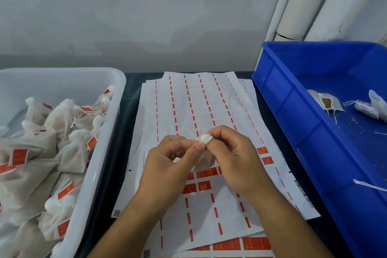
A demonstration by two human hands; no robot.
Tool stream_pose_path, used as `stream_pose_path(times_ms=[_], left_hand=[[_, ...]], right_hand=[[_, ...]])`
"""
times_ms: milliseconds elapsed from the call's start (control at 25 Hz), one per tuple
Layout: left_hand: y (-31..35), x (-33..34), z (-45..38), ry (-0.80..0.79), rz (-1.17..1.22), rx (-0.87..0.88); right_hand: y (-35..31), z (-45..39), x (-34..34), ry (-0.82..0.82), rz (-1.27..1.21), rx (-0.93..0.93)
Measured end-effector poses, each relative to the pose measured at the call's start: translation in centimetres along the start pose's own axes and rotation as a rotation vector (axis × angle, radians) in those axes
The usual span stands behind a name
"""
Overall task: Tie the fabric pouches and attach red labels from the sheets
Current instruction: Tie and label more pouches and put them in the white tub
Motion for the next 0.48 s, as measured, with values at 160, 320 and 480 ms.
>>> stream_pose_path(times_ms=[160, 320, 480], left_hand=[[-0.08, 0.05, -0.05, 0.05, -0.034, 0.016], [-0.3, -0.06, -0.17, 0.074, -0.084, 0.048], [-0.63, -0.2, -0.4, 0.09, -0.104, 0.065]], right_hand=[[0.13, -0.07, -0.07, -0.07, -0.052, 0.141], [0.12, -0.04, -0.11, -0.12, -0.261, 0.291], [0.22, -0.08, -0.35, -0.18, -0.546, 0.407]])
Point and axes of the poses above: each hand's wrist, its own z-axis away from the middle knuckle, its own x-axis out of the palm, y = z × x, the point moved 1 cm from there along -z, towards the middle knuckle, and after that the axes turned 3 degrees about y, right-handed, at the moved point
